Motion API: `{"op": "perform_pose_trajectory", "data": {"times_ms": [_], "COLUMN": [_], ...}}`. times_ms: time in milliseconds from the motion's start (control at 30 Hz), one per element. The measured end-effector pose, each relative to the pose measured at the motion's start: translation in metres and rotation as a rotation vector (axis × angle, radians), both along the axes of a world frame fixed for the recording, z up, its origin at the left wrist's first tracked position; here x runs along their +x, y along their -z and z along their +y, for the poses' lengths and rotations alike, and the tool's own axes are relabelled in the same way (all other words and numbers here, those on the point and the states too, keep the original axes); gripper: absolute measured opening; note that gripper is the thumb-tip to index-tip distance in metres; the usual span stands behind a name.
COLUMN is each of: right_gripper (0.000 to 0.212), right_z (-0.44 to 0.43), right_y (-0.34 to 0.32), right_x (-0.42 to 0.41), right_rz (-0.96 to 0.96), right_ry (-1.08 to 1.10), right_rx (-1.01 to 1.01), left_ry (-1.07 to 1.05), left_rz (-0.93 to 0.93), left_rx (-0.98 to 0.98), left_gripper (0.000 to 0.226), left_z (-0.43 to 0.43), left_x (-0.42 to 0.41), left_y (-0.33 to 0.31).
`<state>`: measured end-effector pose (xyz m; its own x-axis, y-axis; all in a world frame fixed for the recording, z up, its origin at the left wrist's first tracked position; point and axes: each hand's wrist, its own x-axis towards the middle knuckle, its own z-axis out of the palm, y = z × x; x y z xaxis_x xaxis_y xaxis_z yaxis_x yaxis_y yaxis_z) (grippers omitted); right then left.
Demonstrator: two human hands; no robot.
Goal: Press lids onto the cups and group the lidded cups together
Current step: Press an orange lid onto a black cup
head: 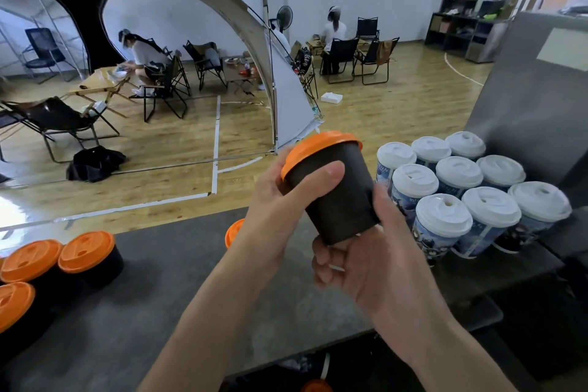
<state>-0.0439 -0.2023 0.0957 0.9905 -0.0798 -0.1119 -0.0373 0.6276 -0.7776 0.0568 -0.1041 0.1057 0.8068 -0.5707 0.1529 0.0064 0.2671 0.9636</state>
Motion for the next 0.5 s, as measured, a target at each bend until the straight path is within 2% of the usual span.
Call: {"op": "perform_pose_trajectory", "data": {"times_ms": [167, 233, 333, 400, 500], "right_gripper": [0.072, 0.079, 0.076, 0.077, 0.075], "right_z": [-0.0020, -0.0028, 0.0015, -0.0010, -0.0063], "right_y": [-0.0060, -0.0021, 0.0005, 0.0015, 0.0000], "right_x": [-0.0088, -0.0065, -0.0004, -0.0017, -0.0079], "right_rz": [-0.072, -0.025, 0.007, -0.009, -0.105], "right_ry": [-0.233, -0.167, 0.006, -0.038, -0.279], "right_rx": [0.261, 0.144, -0.037, 0.054, 0.303], "left_ry": [0.119, 0.150, 0.106, 0.101, 0.194], "left_rz": [0.117, 0.159, 0.103, 0.067, 0.123], "left_rx": [-0.051, -0.061, -0.032, -0.037, -0.065], "left_gripper": [0.081, 0.082, 0.079, 0.086, 0.096], "left_z": [0.0032, 0.0038, 0.0013, 0.0014, 0.0028], "left_x": [-0.0009, -0.0017, 0.0012, 0.0025, -0.0017], "left_y": [-0.0033, -0.0020, -0.0008, -0.0004, -0.0017]}}
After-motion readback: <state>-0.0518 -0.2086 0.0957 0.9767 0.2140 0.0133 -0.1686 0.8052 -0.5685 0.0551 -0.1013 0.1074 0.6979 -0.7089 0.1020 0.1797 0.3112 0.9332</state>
